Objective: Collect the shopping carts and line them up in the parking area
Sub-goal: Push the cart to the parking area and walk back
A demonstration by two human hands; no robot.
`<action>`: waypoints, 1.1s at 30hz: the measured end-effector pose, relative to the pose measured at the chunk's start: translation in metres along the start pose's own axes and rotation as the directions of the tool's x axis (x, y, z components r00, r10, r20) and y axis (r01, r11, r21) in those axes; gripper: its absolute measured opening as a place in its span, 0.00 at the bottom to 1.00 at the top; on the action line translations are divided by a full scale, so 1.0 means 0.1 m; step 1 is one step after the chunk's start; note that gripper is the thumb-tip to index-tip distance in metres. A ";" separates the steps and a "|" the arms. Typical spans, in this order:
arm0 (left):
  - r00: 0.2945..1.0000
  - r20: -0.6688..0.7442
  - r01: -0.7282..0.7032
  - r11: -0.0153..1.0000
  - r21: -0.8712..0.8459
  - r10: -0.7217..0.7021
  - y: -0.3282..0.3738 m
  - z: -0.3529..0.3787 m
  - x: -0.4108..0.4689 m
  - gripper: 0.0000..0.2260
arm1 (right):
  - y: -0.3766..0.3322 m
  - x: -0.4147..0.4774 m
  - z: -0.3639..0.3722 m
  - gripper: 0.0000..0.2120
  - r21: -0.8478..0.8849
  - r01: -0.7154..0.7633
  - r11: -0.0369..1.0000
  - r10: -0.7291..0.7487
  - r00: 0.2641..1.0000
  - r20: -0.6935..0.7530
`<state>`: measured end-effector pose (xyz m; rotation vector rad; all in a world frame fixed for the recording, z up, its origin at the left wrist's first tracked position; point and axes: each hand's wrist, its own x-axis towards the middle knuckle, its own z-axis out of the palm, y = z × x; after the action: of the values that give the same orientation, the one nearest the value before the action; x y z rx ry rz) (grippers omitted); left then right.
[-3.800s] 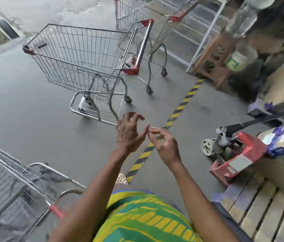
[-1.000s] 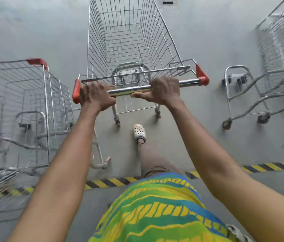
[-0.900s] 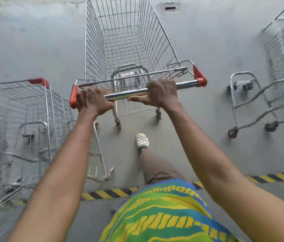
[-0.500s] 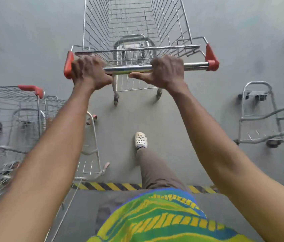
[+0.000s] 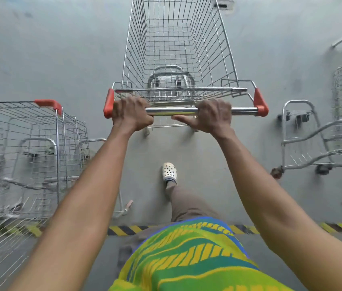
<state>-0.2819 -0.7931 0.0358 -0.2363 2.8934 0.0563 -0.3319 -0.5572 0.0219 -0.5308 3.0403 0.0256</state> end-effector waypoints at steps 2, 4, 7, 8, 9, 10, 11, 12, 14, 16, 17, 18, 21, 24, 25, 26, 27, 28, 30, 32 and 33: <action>1.000 0.007 -0.011 1.000 0.029 0.011 0.03 0.08 -0.29 0.09 | -0.03 -0.32 0.02 0.49 -0.009 -0.003 1.000 0.003 1.000 0.008; 1.000 -0.012 -0.027 0.997 0.074 0.028 0.06 0.19 -0.63 0.11 | -0.04 -0.68 0.04 0.49 -0.021 -0.008 1.000 0.008 1.000 0.007; 0.998 -0.039 -0.047 0.996 0.075 0.050 0.10 0.36 -1.23 0.12 | -0.09 -1.29 0.06 0.49 -0.036 -0.021 0.999 0.021 1.000 -0.009; 0.997 -0.046 -0.051 0.997 0.054 0.054 0.13 0.41 -1.44 0.12 | -0.12 -1.51 0.07 0.49 -0.040 -0.020 0.999 0.020 1.000 -0.017; 0.997 -0.052 -0.053 0.998 0.035 0.055 0.15 0.46 -1.66 0.11 | -0.14 -1.74 0.09 0.50 -0.042 -0.020 0.999 0.019 0.999 -0.029; 0.996 -0.060 -0.057 0.998 0.025 0.058 0.17 0.51 -1.87 0.11 | -0.16 -1.96 0.10 0.50 -0.044 -0.021 0.999 0.019 0.999 -0.043; 0.995 -0.070 -0.063 0.998 0.028 0.065 0.18 0.56 -2.09 0.11 | -0.17 -2.18 0.11 0.51 -0.047 -0.021 0.999 0.018 0.998 -0.058; 0.995 -0.074 -0.071 0.997 0.033 0.074 0.20 0.60 -2.31 0.11 | -0.20 -2.40 0.12 0.51 -0.051 -0.020 0.999 0.016 0.997 -0.070; 0.995 -0.060 -0.080 0.996 0.024 0.081 0.23 0.69 -2.75 0.10 | -0.25 -2.84 0.13 0.52 -0.050 -0.017 0.999 0.014 0.998 -0.066; 0.996 -0.040 -0.083 0.997 0.011 0.083 0.25 0.77 -3.15 0.10 | -0.31 -3.24 0.14 0.52 -0.046 -0.014 0.999 0.012 0.998 -0.054; 0.996 -0.030 -0.082 0.997 0.007 0.082 0.26 0.81 -3.33 0.11 | -0.33 -3.43 0.14 0.53 -0.046 -0.012 0.999 0.010 0.998 -0.056; 0.997 -0.023 -0.077 0.997 0.003 0.077 0.26 0.85 -3.50 0.12 | -0.36 -3.60 0.15 0.53 -0.046 -0.010 0.999 0.008 0.998 -0.062; 0.998 -0.022 -0.061 0.998 -0.002 0.061 0.28 1.01 -3.99 0.12 | -0.44 -4.10 0.17 0.52 -0.045 0.000 0.999 -0.003 0.997 -0.075; 0.998 -0.026 -0.049 0.999 0.001 0.049 0.28 1.12 -4.37 0.11 | -0.51 -4.49 0.19 0.49 0.005 0.011 1.000 -0.011 0.996 -0.090; 0.999 -0.025 -0.043 0.999 0.008 0.044 0.28 1.12 -4.48 0.11 | -0.53 -4.59 0.19 0.49 0.024 0.006 1.000 -0.005 0.997 -0.075; 0.998 -0.019 -0.052 0.998 0.017 0.053 0.27 1.14 -4.58 0.11 | -0.56 -4.70 0.19 0.49 0.045 0.003 0.999 -0.001 0.999 -0.050; 0.998 -0.005 -0.058 0.998 0.017 0.058 0.26 1.16 -4.69 0.09 | -0.58 -4.80 0.20 0.49 0.062 0.006 0.998 -0.003 0.999 -0.033; 0.999 0.007 -0.049 0.999 0.018 0.049 0.26 1.19 -4.79 0.09 | -0.59 -4.89 0.22 0.48 0.078 0.013 0.997 -0.011 0.999 -0.033; 1.000 0.005 -0.005 1.000 0.016 0.005 0.25 1.23 -4.95 0.12 | -0.63 -5.06 0.24 0.47 0.087 0.017 0.996 -0.013 0.999 -0.049; 1.000 0.017 0.014 1.000 0.012 -0.014 0.22 1.27 -5.11 0.15 | -0.68 -5.24 0.25 0.47 0.103 0.013 0.995 -0.010 0.999 -0.031; 1.000 0.021 0.012 1.000 0.008 -0.012 0.22 1.29 -5.19 0.16 | -0.71 -5.33 0.26 0.47 0.106 0.015 0.994 -0.012 1.000 -0.027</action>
<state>0.2419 -0.6836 0.0347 -0.2495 2.8702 0.0452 0.1940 -0.4428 0.0261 -0.5478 3.0415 -0.1439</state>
